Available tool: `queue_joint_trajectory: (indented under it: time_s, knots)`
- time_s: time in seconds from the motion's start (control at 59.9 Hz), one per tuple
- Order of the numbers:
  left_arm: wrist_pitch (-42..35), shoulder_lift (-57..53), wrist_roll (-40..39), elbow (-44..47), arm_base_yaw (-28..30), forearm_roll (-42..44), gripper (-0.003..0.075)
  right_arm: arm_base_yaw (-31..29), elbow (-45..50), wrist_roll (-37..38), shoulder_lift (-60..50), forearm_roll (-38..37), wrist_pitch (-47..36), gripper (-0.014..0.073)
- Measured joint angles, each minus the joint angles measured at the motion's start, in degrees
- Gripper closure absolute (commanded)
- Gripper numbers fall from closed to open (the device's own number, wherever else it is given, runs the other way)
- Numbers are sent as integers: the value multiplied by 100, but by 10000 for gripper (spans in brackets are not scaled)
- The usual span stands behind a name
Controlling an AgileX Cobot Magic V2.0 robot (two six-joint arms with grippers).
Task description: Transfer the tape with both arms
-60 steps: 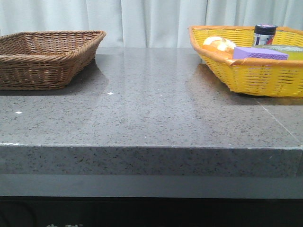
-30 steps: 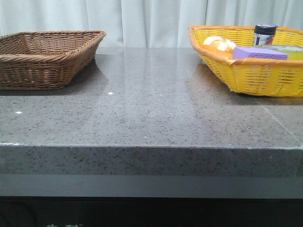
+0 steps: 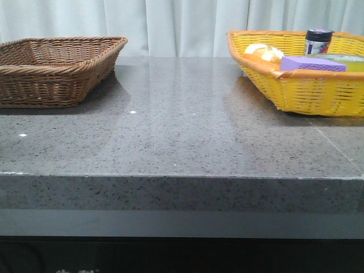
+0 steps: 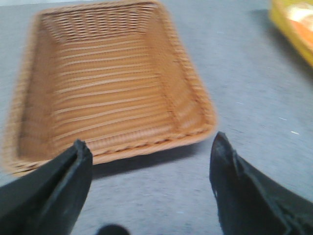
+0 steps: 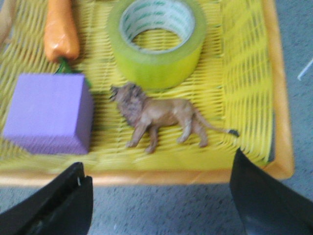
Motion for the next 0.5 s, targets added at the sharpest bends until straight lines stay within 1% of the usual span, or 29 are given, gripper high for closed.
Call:
queue_joint_trajectory:
  time_s: [0.134,0.3,0.417,0.501]
  knots:
    - [-42,0,21,0,-818,0,229,-245,-724,20,690,23,386,-1]
    - [-184,0,21,0,-1825,0,229,-338,-1823,25,1638,45,971,0]
    - [-197,0,23,0,-2278,0,229,-338,-2586,25,2353,58,1326,0]
    - [-197,0,23,0,-2444,-22,229,-338,-3101,25,2800,58,1567,0]
